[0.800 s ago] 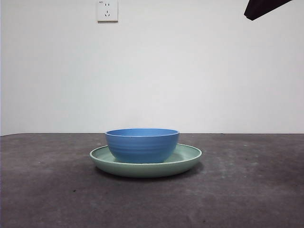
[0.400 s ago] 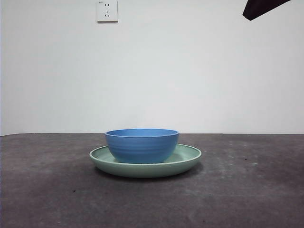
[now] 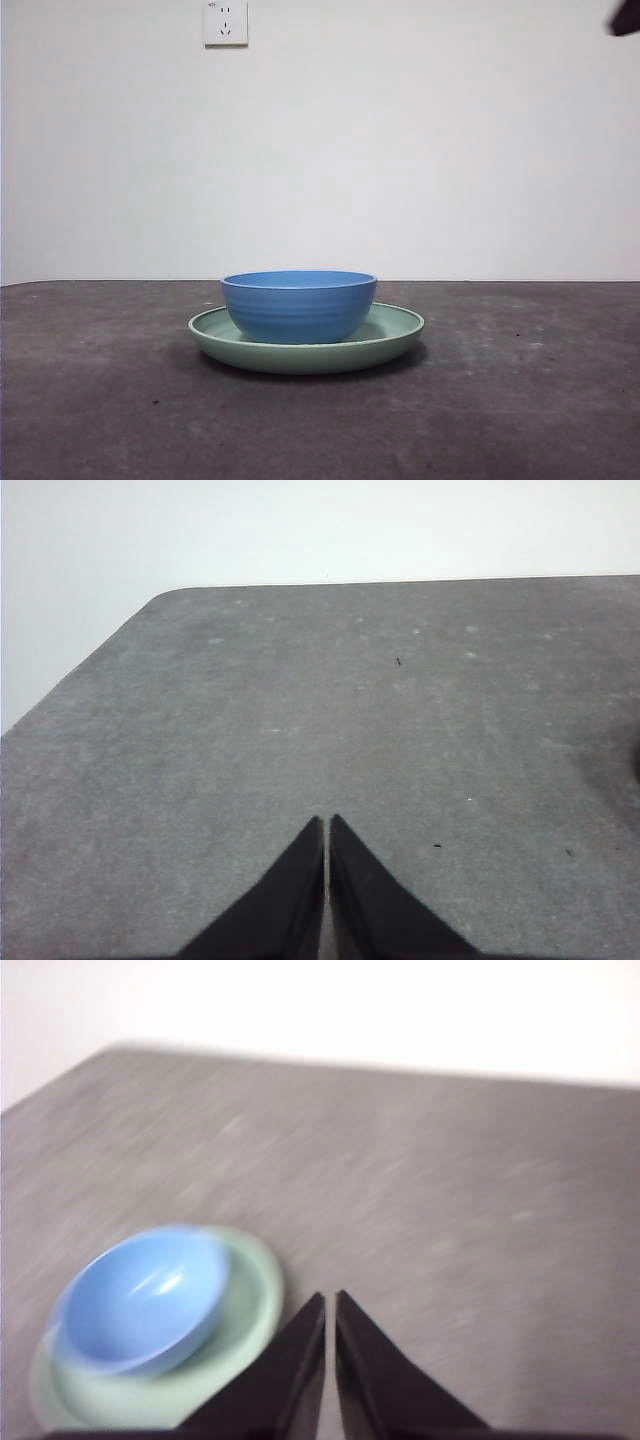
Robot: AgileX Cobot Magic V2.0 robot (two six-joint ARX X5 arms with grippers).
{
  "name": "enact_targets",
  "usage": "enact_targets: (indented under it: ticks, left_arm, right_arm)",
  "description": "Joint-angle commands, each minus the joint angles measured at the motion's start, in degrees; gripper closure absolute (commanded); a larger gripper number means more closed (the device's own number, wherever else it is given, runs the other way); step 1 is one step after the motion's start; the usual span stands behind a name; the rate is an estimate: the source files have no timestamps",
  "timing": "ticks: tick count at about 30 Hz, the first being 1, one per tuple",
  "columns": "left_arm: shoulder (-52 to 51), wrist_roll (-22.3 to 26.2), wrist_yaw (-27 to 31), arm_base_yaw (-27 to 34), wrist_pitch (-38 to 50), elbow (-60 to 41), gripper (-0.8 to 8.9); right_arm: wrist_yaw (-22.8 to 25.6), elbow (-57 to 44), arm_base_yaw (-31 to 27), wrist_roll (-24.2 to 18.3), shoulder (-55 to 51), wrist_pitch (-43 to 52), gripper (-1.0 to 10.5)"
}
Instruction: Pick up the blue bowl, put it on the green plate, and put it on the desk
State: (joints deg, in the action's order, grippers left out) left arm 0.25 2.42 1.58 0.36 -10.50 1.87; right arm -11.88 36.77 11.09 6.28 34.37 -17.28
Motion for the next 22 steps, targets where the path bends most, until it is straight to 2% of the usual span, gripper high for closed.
enact_targets:
  ticks: [1,9,15,22]
  left_arm:
    - [-0.1,-0.1,0.2,0.1,-0.2,-1.2,8.04]
    - [-0.1,-0.1,0.2,0.1,-0.2,-1.2,8.04]
    - [-0.1,-0.1,0.2,0.1,-0.2,-1.2,8.04]
    - [-0.1,-0.1,0.2,0.1,-0.2,-1.2,8.04]
  right_arm:
    - [0.2,-5.3,-3.8,0.6,-4.9,4.7,9.3]
    - [3.7,-20.0,-10.4,0.5,-19.6,12.0,9.3]
    - [7.7,-27.9,-10.6,0.6,-27.5,12.2,9.3]
    - [7.6,-34.4,-10.6,1.3,-32.6,12.1,9.3]
